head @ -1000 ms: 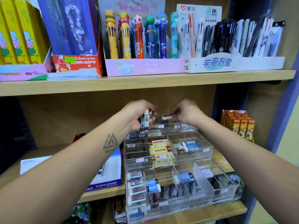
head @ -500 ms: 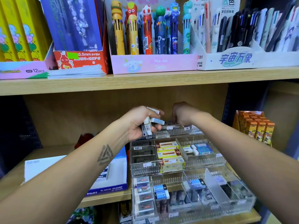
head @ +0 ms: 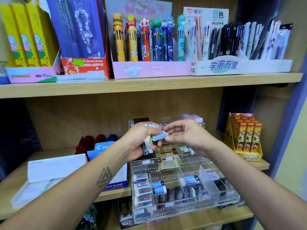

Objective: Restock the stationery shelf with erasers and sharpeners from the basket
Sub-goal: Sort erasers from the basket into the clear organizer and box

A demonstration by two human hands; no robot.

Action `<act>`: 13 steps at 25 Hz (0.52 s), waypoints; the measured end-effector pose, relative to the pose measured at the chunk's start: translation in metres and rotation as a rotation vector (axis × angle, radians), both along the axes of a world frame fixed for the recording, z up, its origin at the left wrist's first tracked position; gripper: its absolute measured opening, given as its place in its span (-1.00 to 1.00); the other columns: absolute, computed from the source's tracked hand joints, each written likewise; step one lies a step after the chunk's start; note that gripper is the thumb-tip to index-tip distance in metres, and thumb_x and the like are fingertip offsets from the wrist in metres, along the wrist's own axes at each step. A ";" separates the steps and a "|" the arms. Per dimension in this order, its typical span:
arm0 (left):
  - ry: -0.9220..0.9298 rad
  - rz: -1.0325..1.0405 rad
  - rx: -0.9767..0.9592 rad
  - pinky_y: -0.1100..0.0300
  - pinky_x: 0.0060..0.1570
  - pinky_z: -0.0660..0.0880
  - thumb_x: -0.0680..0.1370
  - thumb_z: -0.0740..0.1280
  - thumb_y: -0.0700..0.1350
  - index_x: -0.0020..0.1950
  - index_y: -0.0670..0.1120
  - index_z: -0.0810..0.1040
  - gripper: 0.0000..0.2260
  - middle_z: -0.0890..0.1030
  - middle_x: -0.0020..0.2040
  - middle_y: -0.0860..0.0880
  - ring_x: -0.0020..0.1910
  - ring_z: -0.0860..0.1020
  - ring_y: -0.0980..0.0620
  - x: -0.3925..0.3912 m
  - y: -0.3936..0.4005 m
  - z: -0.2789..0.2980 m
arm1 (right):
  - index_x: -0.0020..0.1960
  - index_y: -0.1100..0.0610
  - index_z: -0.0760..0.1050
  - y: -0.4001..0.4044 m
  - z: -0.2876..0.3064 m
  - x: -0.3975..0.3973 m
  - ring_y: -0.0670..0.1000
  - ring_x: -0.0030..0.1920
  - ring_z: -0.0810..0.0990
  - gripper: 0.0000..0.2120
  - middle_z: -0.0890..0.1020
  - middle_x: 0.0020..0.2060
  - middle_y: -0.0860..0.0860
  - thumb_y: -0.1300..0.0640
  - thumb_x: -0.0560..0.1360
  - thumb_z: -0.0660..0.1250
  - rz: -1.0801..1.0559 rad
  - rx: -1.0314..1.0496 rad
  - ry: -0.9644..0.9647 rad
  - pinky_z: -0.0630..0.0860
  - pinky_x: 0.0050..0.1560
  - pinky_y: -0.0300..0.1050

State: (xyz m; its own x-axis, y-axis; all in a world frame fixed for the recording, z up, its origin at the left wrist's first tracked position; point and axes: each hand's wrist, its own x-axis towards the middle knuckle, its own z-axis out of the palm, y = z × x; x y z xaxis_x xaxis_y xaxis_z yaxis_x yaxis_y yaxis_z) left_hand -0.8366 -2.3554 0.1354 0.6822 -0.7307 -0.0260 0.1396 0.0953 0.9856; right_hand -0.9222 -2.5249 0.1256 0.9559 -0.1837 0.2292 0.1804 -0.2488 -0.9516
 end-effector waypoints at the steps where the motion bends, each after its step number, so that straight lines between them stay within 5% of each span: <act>1: 0.000 -0.012 0.017 0.26 -0.57 0.36 0.59 0.27 -0.34 0.05 -0.24 0.50 -0.93 0.55 -0.24 -0.24 -0.40 0.48 -0.09 -0.002 0.002 -0.001 | 0.06 0.27 0.62 0.000 0.000 -0.001 0.09 -0.08 0.68 -0.71 0.70 -0.12 0.20 0.44 0.37 0.50 0.000 0.043 -0.019 0.63 0.02 -0.09; 6: -0.014 -0.012 0.080 0.25 -0.55 0.36 0.57 0.26 -0.37 0.06 -0.23 0.52 -0.89 0.57 -0.26 -0.22 -0.39 0.50 -0.11 -0.006 0.015 -0.004 | 0.07 0.28 0.62 0.001 0.002 -0.010 0.11 -0.09 0.67 -0.69 0.68 -0.08 0.23 0.49 0.37 0.47 0.009 0.083 -0.037 0.64 -0.03 -0.08; 13: -0.008 0.045 0.078 0.27 -0.56 0.34 0.59 0.29 -0.34 0.08 -0.19 0.53 -0.88 0.61 -0.27 -0.18 -0.48 0.50 -0.09 -0.013 0.009 -0.004 | 0.19 0.33 0.57 0.010 -0.016 -0.006 0.13 0.03 0.64 -0.64 0.66 0.06 0.29 0.48 0.41 0.40 0.055 0.462 -0.081 0.59 0.11 -0.10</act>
